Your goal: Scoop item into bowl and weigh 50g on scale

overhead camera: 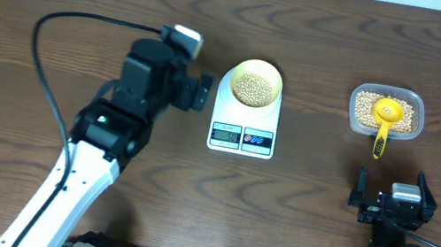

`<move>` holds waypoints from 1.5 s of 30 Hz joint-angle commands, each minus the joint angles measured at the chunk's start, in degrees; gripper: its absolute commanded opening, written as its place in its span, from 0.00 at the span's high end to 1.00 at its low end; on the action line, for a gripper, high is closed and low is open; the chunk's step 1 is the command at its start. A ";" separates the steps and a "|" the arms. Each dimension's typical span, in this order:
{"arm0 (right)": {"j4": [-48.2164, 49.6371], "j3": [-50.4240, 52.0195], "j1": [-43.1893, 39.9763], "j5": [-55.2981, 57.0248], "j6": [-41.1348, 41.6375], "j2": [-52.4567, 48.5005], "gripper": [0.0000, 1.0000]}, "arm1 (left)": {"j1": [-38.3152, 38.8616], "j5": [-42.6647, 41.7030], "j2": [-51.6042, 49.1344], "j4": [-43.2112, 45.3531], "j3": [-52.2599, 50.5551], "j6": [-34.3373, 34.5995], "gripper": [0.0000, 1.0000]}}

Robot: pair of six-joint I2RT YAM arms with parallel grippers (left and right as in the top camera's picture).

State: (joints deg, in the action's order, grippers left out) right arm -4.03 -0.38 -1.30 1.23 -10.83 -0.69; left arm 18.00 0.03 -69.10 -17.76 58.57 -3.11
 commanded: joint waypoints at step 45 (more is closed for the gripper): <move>-0.26 0.07 0.39 -0.31 -0.37 0.31 0.01 | -20.22 0.00 50.58 1.42 -27.58 3.63 0.02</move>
State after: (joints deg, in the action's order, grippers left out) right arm -4.03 -0.38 -1.30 1.21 -10.83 -0.69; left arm -1.23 0.32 -20.78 -16.73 32.42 0.21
